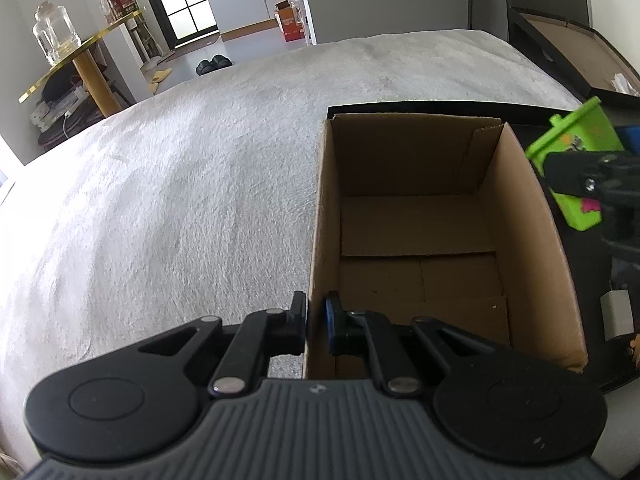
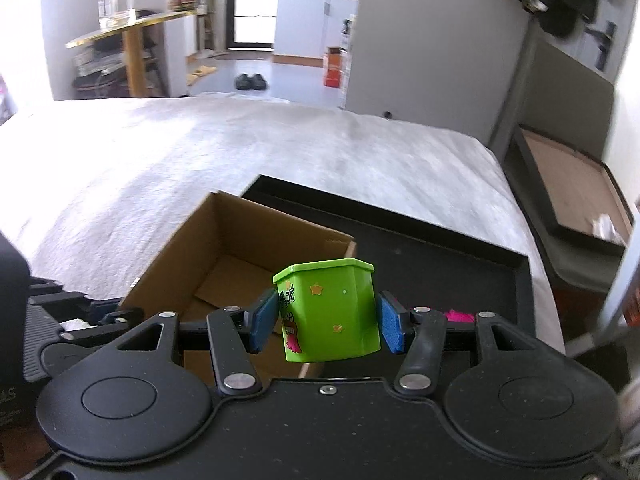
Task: Organize rigid objects
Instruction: 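Lower the green block into the box and open the right gripper, then move the right gripper to the white charger and close on it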
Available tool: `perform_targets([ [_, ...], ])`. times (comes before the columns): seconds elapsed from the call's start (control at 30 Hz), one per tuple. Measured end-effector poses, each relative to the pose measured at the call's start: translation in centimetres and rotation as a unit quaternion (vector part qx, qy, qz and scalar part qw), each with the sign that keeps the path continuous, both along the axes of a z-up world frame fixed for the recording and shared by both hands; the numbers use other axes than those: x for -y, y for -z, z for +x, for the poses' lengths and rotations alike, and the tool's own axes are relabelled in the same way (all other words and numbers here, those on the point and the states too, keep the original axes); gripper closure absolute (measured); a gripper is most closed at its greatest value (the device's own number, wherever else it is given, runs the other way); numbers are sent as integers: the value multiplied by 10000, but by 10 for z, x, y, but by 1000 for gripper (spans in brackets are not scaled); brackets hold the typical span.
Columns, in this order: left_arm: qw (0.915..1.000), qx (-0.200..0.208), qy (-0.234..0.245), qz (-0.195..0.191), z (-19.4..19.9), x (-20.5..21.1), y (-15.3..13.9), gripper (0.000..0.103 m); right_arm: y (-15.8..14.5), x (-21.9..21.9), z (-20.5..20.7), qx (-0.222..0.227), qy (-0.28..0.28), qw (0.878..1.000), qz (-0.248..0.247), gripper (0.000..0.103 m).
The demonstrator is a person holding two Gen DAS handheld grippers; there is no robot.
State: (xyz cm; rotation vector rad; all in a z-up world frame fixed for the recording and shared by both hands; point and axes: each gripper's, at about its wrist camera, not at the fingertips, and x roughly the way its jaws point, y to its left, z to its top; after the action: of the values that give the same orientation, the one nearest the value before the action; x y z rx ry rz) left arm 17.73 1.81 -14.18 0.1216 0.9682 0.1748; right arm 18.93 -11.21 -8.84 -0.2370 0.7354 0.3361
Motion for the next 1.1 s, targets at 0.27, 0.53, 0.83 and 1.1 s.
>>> perform_targets([
  [0.27,9999,-14,-59,-90,1,-5,0,94,-7,-17,5,240,-775,9967,-71,50],
  [0.53,9999,-12,-66,-158,2,-9,1,94,-9,-28,6,294,-1171,9926,-144,44],
  [0.83,9999,-20,-43,-92,3,-4,0,94,-4,0,-1,87,-637,9979,26,38],
  [1.1,9999,-91,-53,50,6,1,-1,94,0,39,-11,-10,2,9998,178,28],
])
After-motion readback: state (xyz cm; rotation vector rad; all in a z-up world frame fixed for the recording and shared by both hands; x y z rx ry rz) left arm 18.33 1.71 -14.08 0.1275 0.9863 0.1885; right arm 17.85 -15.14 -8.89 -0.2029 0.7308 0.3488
